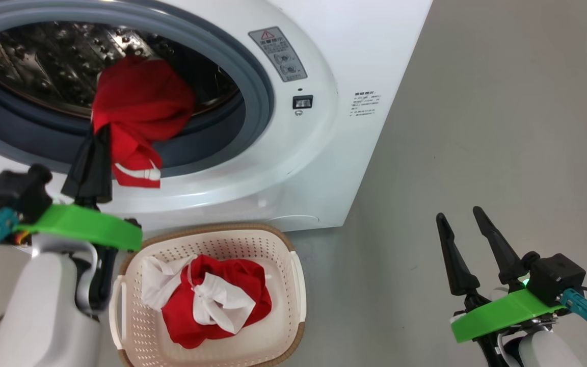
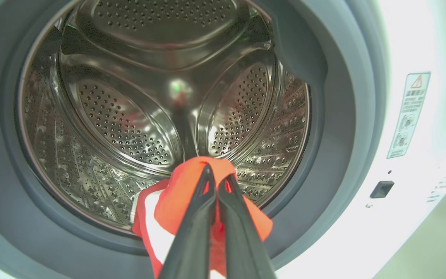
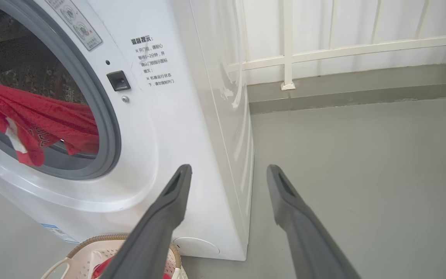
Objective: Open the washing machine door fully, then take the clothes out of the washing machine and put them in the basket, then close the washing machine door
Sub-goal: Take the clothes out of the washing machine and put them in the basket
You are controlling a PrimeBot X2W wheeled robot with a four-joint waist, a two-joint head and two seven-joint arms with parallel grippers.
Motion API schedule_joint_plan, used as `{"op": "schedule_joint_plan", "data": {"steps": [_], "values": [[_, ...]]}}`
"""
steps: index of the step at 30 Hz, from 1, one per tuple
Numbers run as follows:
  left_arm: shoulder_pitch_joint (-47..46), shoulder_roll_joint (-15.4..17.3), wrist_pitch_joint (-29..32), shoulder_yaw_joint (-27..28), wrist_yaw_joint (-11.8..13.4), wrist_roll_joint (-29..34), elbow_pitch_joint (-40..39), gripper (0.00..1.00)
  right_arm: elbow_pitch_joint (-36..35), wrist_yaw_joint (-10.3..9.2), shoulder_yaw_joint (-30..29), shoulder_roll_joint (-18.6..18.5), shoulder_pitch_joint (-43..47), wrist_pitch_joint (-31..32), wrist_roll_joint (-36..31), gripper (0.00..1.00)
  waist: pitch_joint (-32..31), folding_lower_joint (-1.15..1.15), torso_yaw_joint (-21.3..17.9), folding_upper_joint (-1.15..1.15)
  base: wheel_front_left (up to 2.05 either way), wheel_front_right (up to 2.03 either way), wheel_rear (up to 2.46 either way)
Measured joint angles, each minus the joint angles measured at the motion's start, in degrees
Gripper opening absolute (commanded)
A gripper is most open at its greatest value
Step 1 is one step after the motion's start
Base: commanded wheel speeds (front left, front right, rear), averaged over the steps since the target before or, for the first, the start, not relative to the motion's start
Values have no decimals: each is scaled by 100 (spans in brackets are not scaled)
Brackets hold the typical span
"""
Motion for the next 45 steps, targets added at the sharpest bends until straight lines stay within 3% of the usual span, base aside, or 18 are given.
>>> {"op": "schedule_joint_plan", "data": {"steps": [18,25,32,45], "values": [[1069,-377,-43,552,0,224,-2785,0,-64,0,-152,-29,80,0,0,100,-96,0,-7,0,0,0,0],[1377,-431,-43,519,0,342,-3308,0,-86,0,-168,-26,87,0,0,100,-49,0,-26,0,0,0,0],[1850,-466,-43,355,0,355,-2810,0,-96,0,-171,-22,85,0,0,100,49,0,-42,0,0,0,0],[1930,-389,-41,-89,0,226,-823,0,-127,0,-144,-2,-24,0,0,100,407,0,-76,0,0,0,0]]}}
